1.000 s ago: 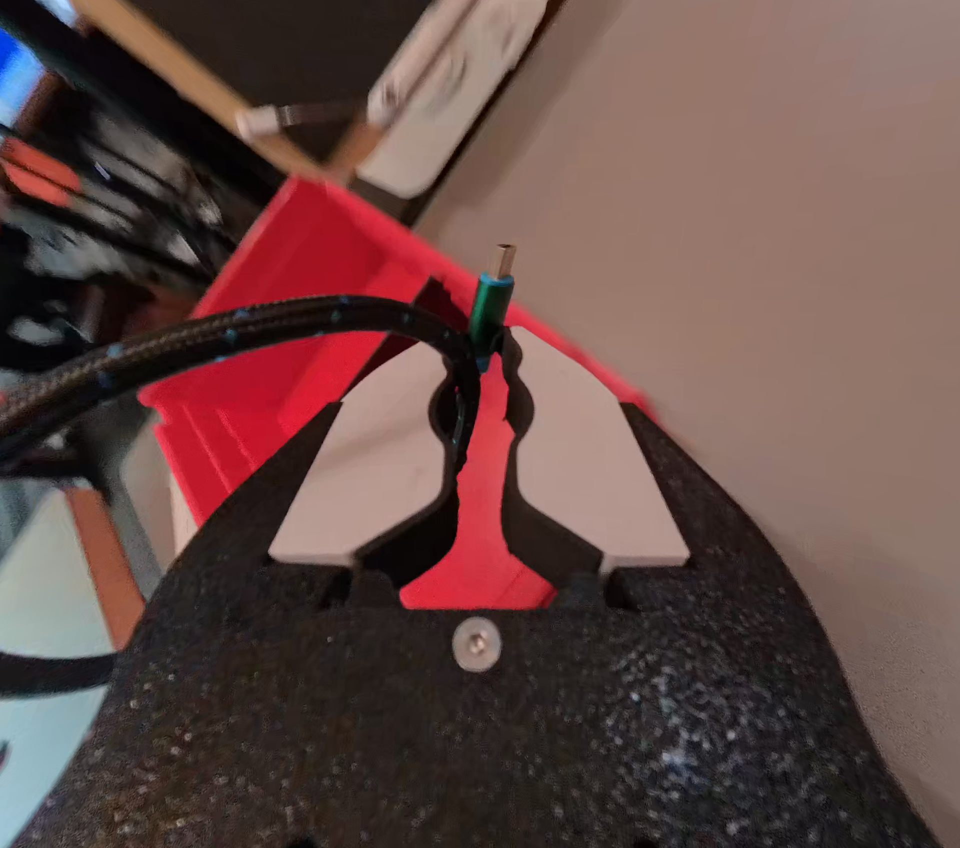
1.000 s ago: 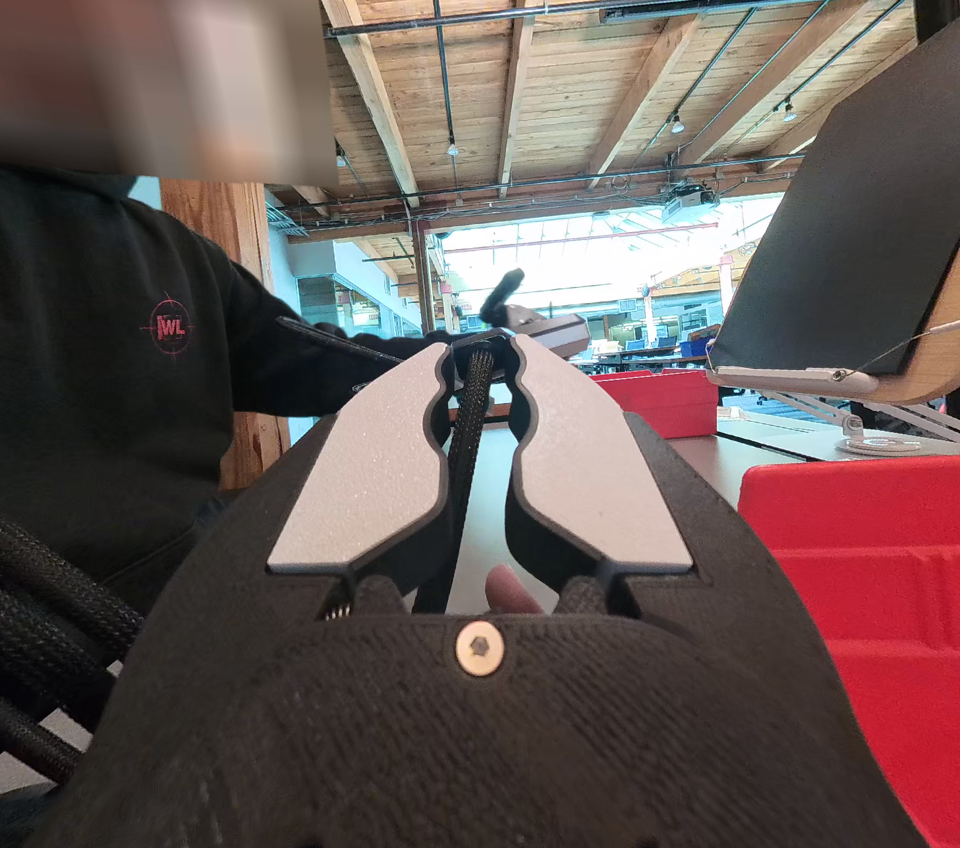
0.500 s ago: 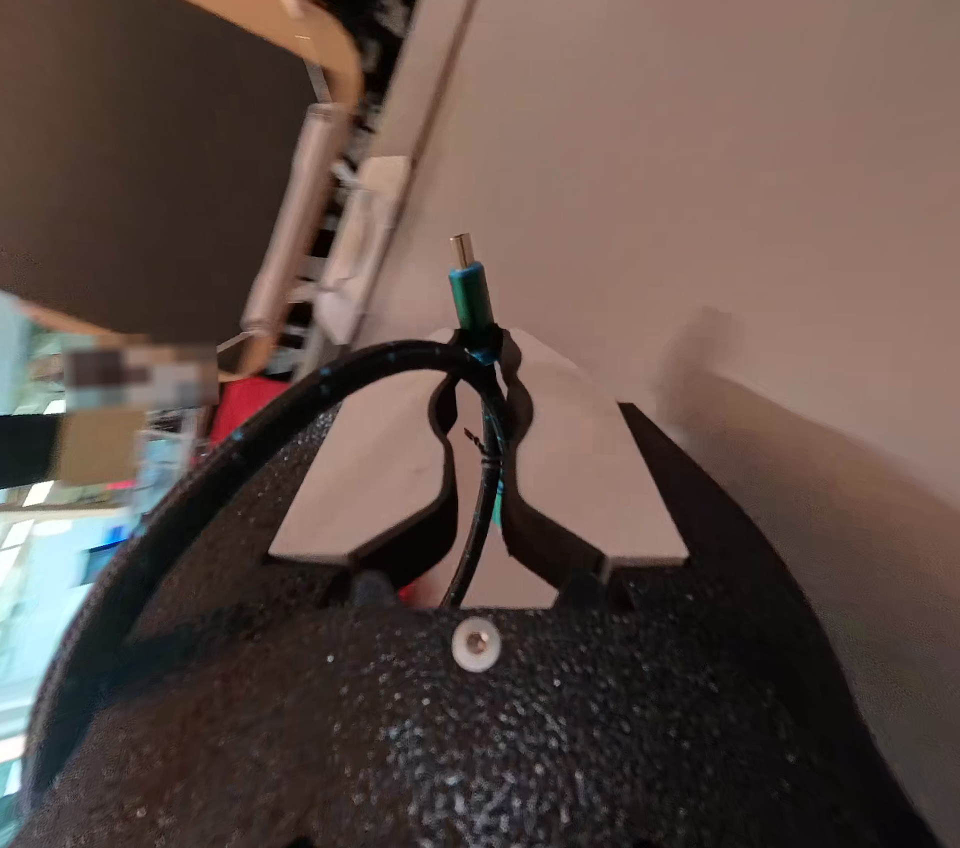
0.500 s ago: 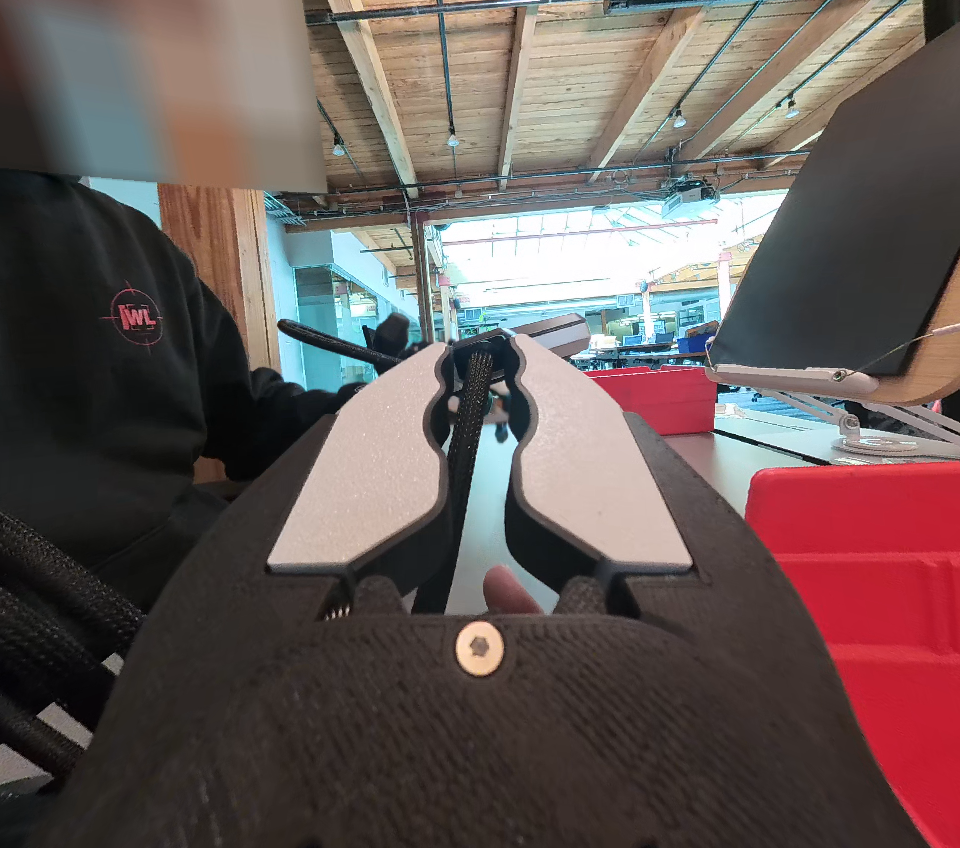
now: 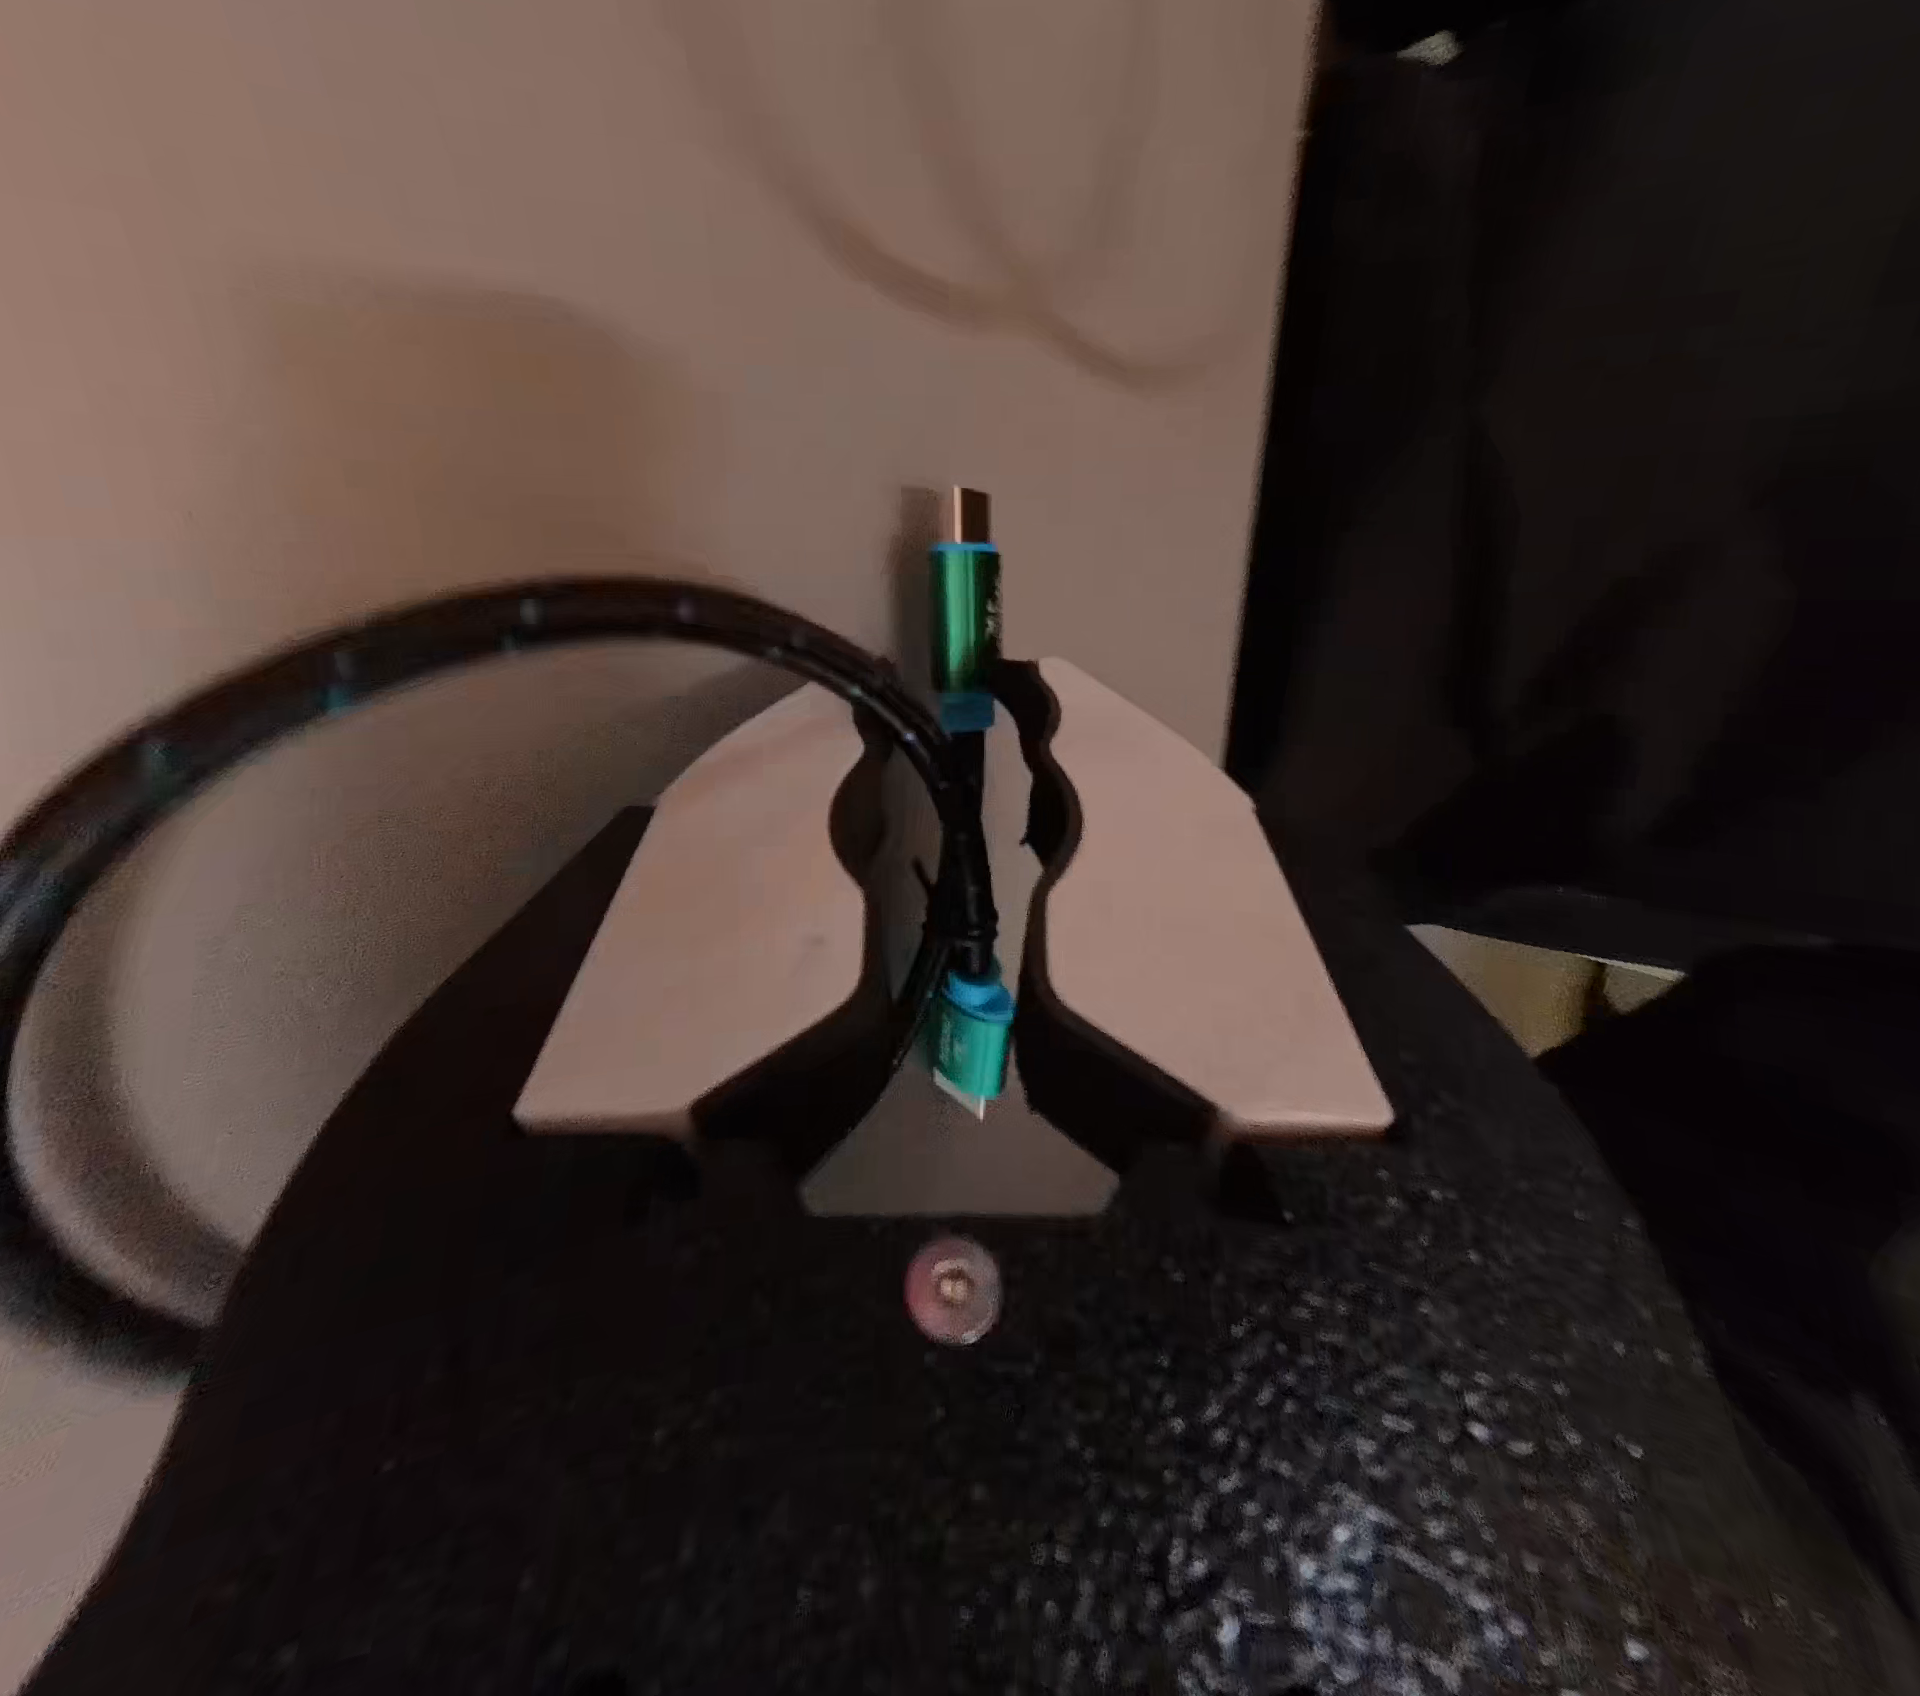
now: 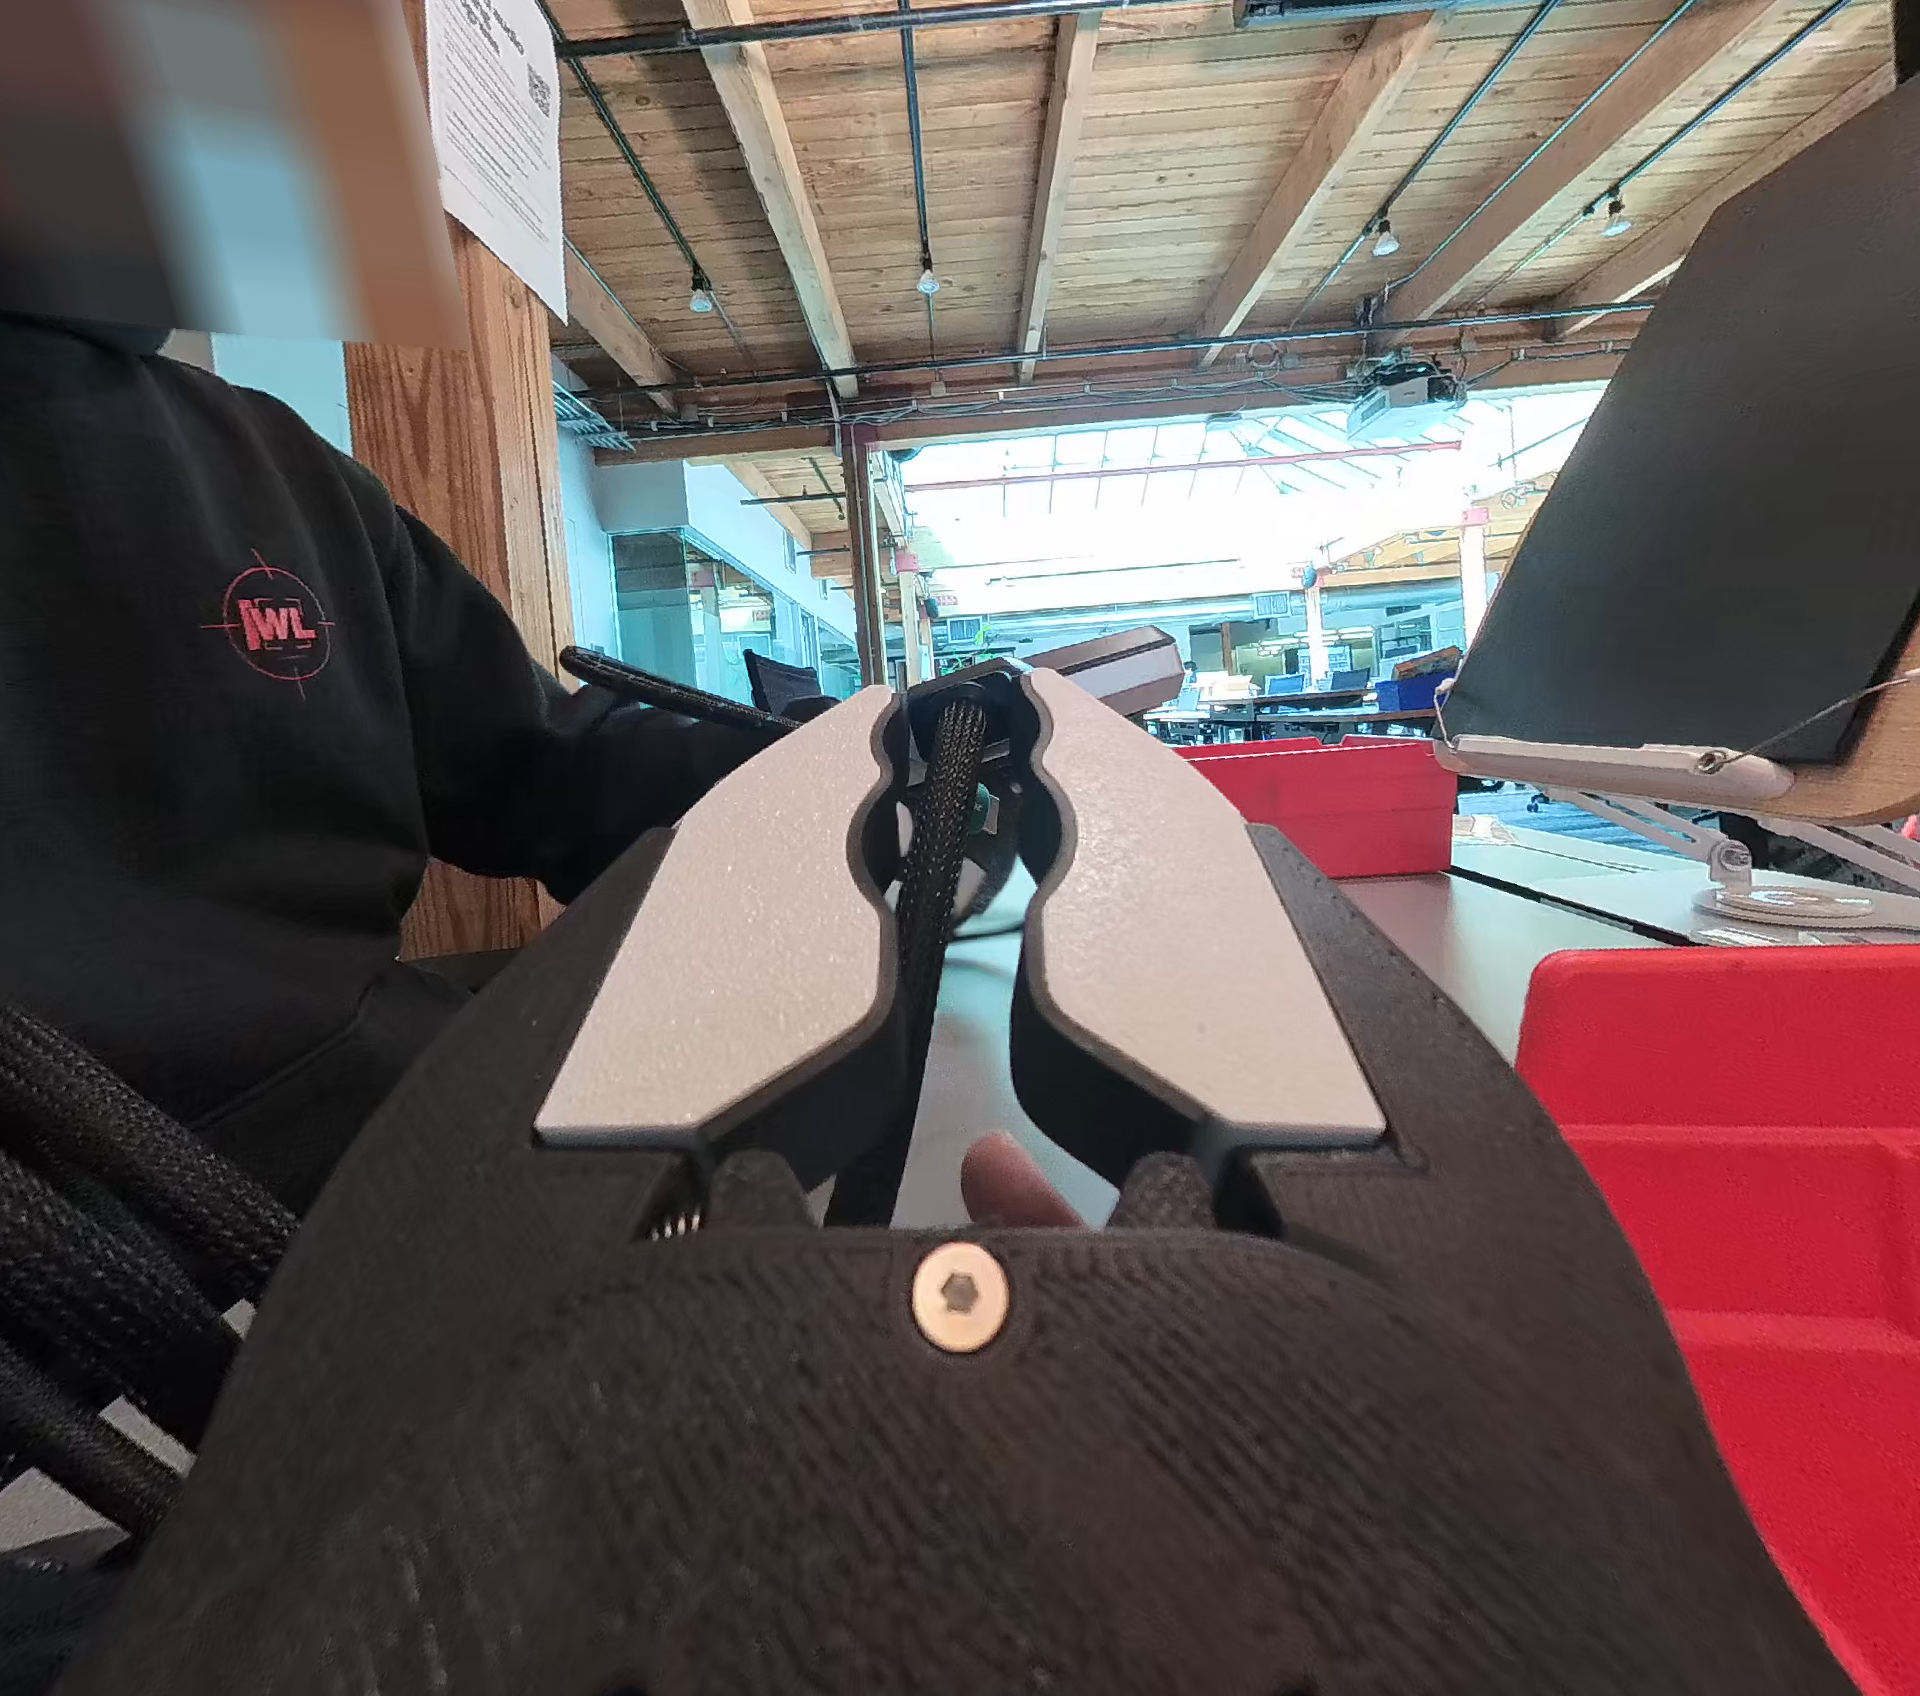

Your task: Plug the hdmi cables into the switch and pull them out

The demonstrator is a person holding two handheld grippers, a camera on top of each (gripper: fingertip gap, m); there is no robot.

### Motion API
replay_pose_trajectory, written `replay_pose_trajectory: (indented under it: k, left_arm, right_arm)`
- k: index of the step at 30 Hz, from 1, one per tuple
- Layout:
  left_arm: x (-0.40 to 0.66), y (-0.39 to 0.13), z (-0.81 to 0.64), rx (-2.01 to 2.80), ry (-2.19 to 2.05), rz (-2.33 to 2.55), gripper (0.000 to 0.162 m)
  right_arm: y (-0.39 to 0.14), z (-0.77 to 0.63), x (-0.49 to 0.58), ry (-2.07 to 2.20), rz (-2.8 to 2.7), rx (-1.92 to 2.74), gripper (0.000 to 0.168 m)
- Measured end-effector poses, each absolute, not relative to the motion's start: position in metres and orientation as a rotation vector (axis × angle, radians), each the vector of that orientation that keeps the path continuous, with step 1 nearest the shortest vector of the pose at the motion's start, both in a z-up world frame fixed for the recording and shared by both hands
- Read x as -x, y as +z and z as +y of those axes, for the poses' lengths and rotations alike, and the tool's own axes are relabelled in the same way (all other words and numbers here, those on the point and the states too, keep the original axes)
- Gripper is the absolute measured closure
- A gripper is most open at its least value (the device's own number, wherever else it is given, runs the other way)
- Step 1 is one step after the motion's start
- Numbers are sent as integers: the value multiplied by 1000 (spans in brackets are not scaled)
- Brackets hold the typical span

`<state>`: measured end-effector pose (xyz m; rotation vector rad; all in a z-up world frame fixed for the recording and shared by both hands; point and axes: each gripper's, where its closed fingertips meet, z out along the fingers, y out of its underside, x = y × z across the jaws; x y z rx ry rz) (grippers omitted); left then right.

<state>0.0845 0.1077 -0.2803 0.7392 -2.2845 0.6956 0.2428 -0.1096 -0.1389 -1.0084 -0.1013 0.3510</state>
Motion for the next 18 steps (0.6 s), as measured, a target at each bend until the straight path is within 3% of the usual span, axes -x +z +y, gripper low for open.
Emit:
replay_pose_trajectory:
  k: [6, 11, 18]
  left_arm:
    - [-95, -289, 117, -715, 637, -2521, 121]
    - [-114, -285, 158, -727, 432, -3093, 110]
    - [-78, -272, 135, -514, 572, -3283, 134]
  right_arm:
    - [-140, -108, -242, 353, -108, 1017, 150]
    - [-140, -109, -242, 348, -110, 1015, 150]
    - [-140, -108, -241, 352, -115, 1023, 150]
